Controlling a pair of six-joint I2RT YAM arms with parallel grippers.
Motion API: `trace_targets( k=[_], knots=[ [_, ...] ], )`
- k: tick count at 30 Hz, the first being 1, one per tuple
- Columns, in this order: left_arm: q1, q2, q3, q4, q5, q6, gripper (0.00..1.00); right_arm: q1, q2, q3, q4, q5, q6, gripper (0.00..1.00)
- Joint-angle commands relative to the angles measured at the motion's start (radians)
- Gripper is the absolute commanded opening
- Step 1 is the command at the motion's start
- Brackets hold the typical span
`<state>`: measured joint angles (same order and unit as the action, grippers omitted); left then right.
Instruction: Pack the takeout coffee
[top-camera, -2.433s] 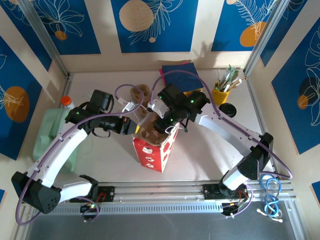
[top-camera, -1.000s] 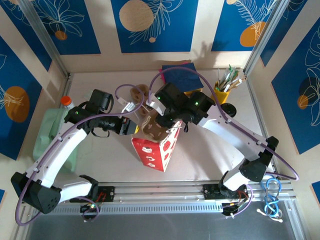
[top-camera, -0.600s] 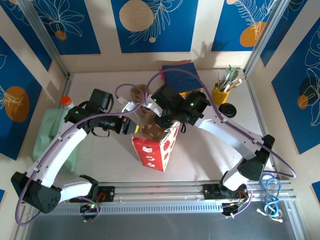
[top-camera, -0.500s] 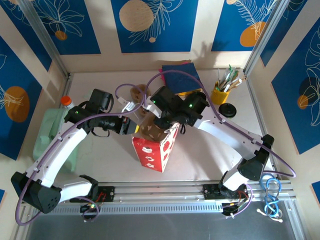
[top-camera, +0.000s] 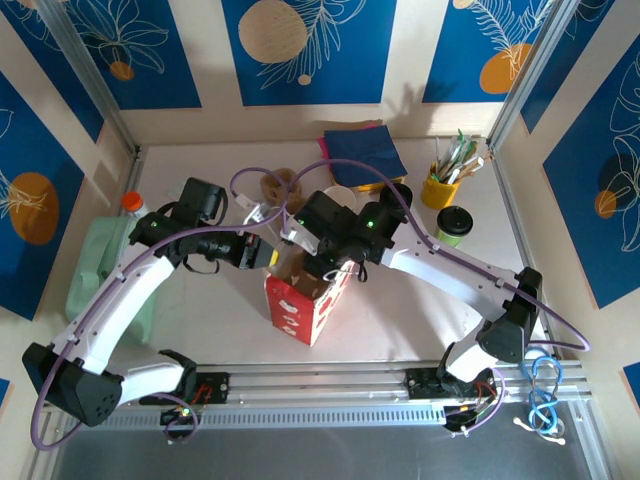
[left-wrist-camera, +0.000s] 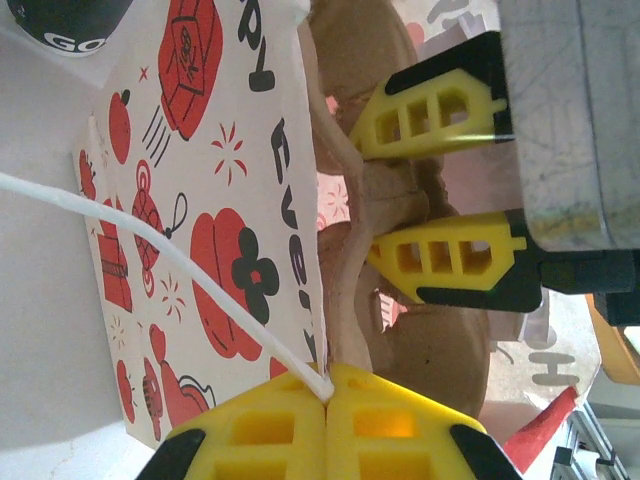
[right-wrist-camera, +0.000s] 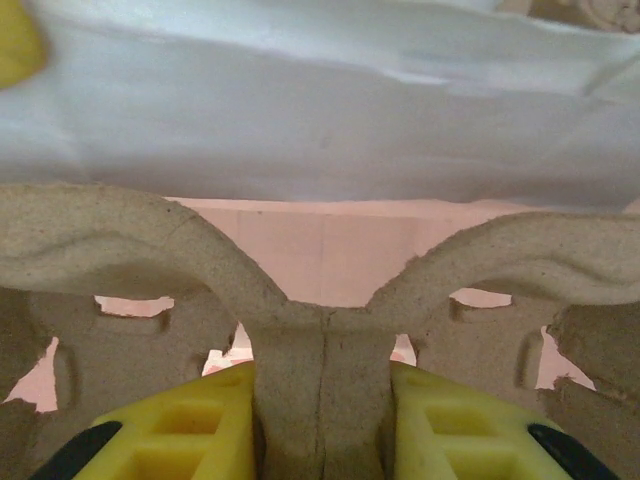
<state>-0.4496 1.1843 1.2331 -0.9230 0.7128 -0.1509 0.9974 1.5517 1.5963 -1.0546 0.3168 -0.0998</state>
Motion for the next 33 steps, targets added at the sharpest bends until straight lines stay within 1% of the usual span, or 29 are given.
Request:
trace_targets(
  k=[1,7,13,24,27,33],
  knots=[
    [-0.011,-0.003,0.011,0.018,0.017,0.008,0.00,-0.019,-0.012,-0.008,-0.002,-0.097,0.020,0.31],
    [-0.011,-0.008,0.010,0.019,0.025,0.013,0.00,-0.053,0.020,0.006,-0.010,-0.153,0.016,0.31],
    [-0.011,-0.012,0.003,0.038,0.036,0.001,0.00,-0.059,0.064,0.012,-0.021,-0.160,-0.003,0.31],
    [-0.011,-0.026,-0.020,0.073,0.034,-0.043,0.00,-0.061,0.078,-0.052,0.035,-0.153,-0.020,0.31],
    [-0.010,-0.030,-0.021,0.072,-0.001,-0.061,0.00,-0.068,0.070,-0.076,0.058,-0.164,-0.022,0.31],
    [-0.009,-0.039,-0.013,0.036,-0.144,-0.083,0.00,-0.087,0.032,-0.123,0.098,-0.192,-0.008,0.31]
  ],
)
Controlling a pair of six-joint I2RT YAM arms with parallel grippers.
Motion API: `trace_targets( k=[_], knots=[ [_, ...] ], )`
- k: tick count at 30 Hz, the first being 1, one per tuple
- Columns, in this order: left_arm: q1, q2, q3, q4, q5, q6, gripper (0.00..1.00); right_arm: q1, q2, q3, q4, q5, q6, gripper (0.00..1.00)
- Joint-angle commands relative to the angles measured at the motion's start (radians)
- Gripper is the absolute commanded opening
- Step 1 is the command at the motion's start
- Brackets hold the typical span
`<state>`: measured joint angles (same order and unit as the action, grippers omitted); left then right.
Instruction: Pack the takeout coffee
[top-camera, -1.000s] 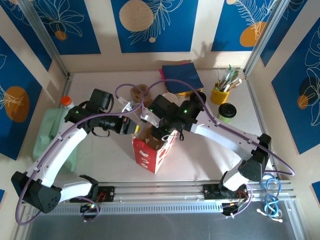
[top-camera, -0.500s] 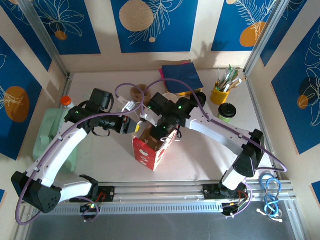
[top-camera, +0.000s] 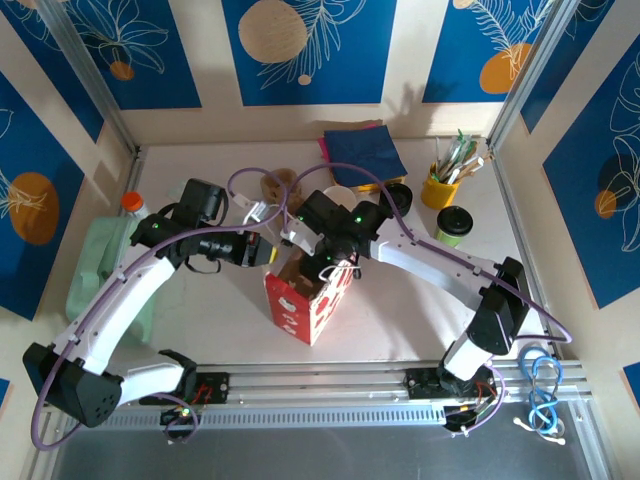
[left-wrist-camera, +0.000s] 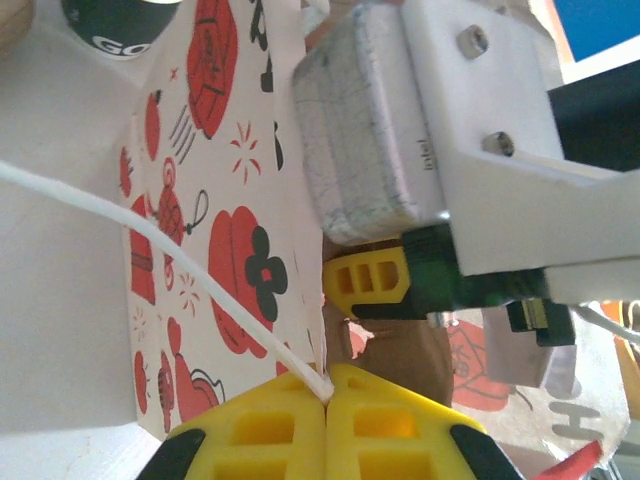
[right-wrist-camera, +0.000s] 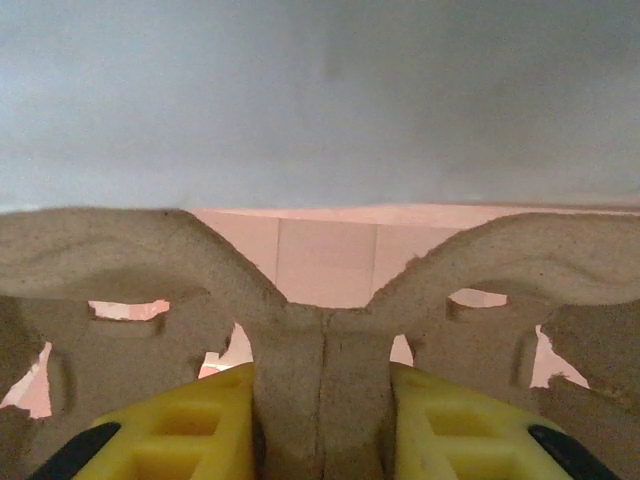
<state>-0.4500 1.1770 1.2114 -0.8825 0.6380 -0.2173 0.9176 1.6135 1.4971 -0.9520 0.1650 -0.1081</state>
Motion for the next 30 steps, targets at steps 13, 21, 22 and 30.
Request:
trace_targets(
  k=[13,21,22,30],
  knots=[
    [-0.009,-0.059,0.033,-0.018,-0.155,-0.036,0.00,0.000,-0.005,-0.032,-0.007,-0.027,0.017,0.32],
    [-0.009,-0.058,0.030,-0.004,-0.131,-0.042,0.00,0.007,0.039,-0.028,0.006,-0.010,0.010,0.32],
    [-0.009,-0.056,0.031,-0.004,-0.128,-0.042,0.00,0.009,0.045,-0.028,0.004,-0.007,0.011,0.32],
    [-0.009,-0.045,0.038,0.005,-0.115,-0.042,0.00,0.010,0.076,-0.034,0.023,-0.001,0.017,0.35]
  ],
)
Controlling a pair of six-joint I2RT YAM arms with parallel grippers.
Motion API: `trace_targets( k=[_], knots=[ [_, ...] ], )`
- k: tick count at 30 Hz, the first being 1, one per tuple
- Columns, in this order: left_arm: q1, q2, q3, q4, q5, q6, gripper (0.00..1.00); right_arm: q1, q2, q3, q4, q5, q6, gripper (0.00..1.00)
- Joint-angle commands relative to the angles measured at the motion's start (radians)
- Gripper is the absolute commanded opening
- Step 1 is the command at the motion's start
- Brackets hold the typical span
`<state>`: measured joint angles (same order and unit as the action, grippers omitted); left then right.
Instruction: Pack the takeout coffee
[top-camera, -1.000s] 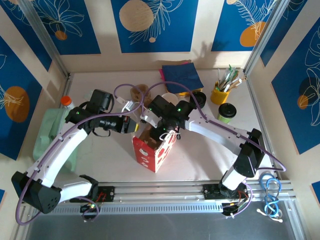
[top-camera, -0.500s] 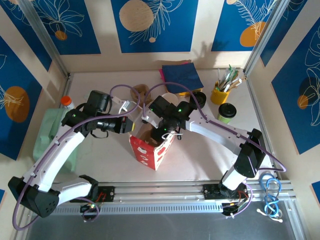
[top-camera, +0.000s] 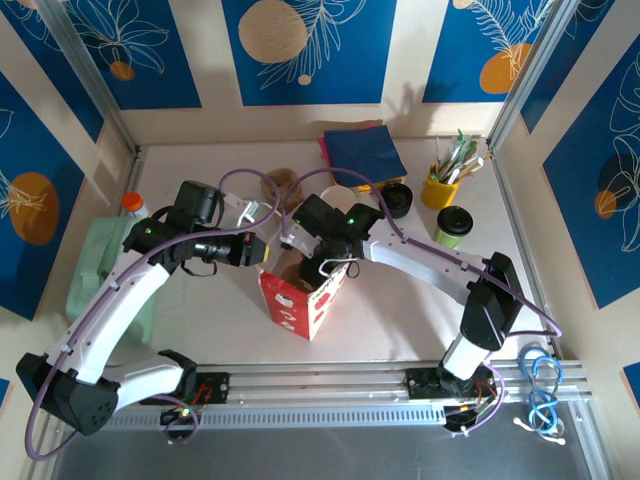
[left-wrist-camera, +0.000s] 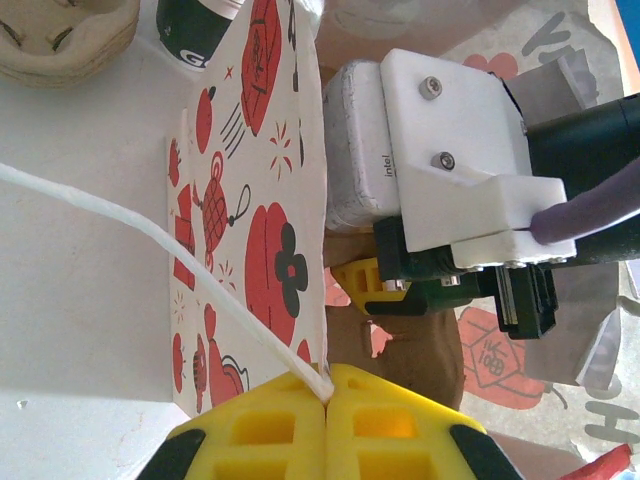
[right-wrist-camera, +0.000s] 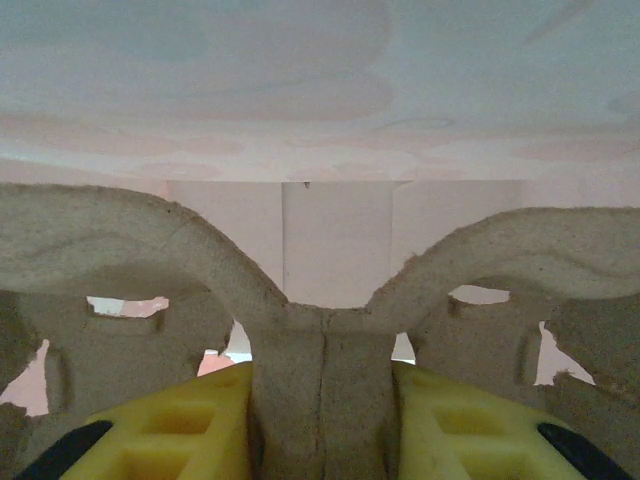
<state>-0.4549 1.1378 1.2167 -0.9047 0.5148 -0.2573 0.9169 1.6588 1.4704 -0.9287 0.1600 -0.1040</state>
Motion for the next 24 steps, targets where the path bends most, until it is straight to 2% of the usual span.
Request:
trace_targets(
  k=[1,9,11,24],
  knots=[
    [-0.004,-0.003,0.032,0.028,0.011,0.000,0.00,0.012,0.039,-0.004,-0.005,0.004,0.013,0.35],
    [-0.004,0.014,0.041,0.021,0.014,0.008,0.00,0.015,0.075,-0.002,-0.015,0.028,0.006,0.35],
    [-0.004,0.016,0.044,0.020,0.011,0.010,0.00,0.015,0.079,0.003,-0.025,0.028,0.006,0.38],
    [-0.004,0.017,0.045,0.008,0.006,0.017,0.00,0.017,-0.009,0.007,-0.004,0.041,0.023,0.76]
  ],
)
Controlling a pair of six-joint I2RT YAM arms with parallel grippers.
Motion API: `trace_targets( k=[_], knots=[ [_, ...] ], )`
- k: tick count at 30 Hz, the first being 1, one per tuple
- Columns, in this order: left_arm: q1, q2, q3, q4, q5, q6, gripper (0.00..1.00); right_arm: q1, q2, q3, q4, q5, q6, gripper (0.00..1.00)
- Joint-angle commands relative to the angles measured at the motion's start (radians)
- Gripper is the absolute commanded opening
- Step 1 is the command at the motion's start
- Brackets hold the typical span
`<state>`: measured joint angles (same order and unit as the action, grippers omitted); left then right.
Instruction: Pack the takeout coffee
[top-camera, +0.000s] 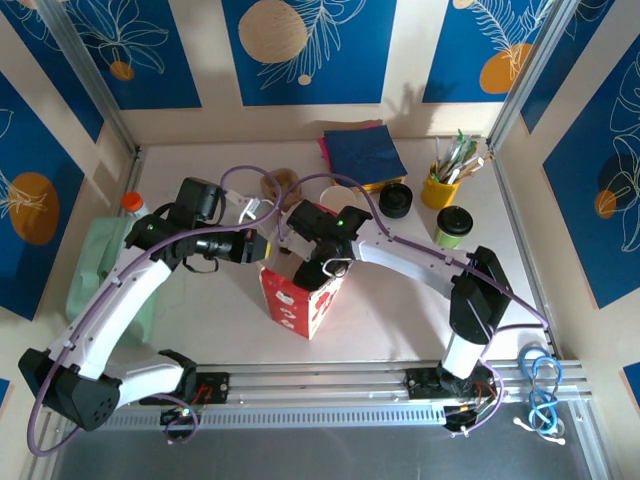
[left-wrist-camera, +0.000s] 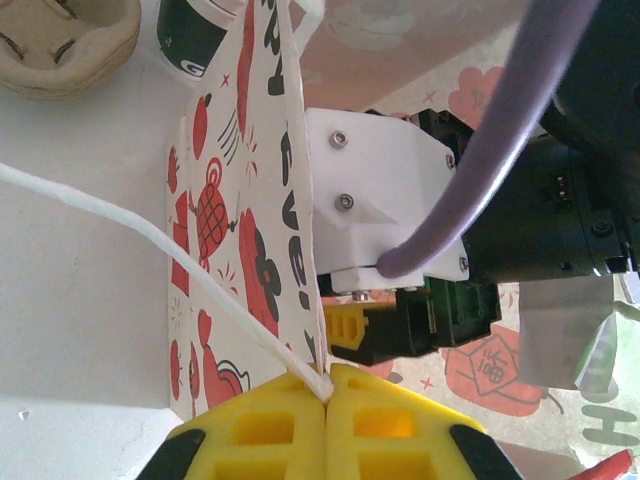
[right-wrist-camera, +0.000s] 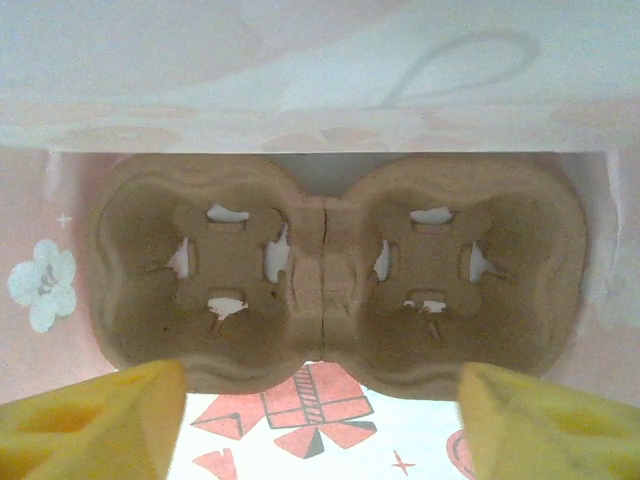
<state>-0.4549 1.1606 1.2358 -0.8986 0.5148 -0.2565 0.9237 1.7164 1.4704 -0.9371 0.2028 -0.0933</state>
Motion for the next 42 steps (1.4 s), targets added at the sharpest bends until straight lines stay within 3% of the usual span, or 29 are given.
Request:
trace_targets(
  k=[1,9,15,21,25,28,35,42],
  knots=[
    [-0.004,-0.006,0.024,0.000,0.005,0.018,0.00,0.010,-0.081,0.005,0.012,-0.006,0.016,0.78],
    [-0.005,-0.015,0.025,-0.016,0.004,0.024,0.00,0.011,-0.164,0.031,0.039,-0.065,0.069,0.79],
    [-0.005,-0.021,0.028,-0.037,-0.010,0.036,0.00,0.018,-0.232,0.043,0.118,-0.218,0.221,0.78],
    [-0.005,-0.021,0.028,-0.040,-0.011,0.036,0.00,0.012,-0.280,0.114,0.112,-0.203,0.348,0.78],
    [-0.006,-0.027,0.023,-0.023,0.002,0.029,0.00,-0.024,-0.323,0.158,0.080,-0.208,0.453,0.80],
    [-0.005,-0.029,0.015,-0.011,-0.011,0.028,0.01,-0.123,-0.369,0.139,0.072,-0.289,0.573,0.79],
    [-0.005,-0.020,0.040,-0.018,0.008,0.020,0.16,-0.326,-0.422,0.134,-0.112,-0.263,0.896,0.75],
    [-0.005,-0.050,0.087,-0.028,-0.035,0.016,0.46,-0.381,-0.403,0.096,-0.213,-0.254,0.971,0.73]
  ],
)
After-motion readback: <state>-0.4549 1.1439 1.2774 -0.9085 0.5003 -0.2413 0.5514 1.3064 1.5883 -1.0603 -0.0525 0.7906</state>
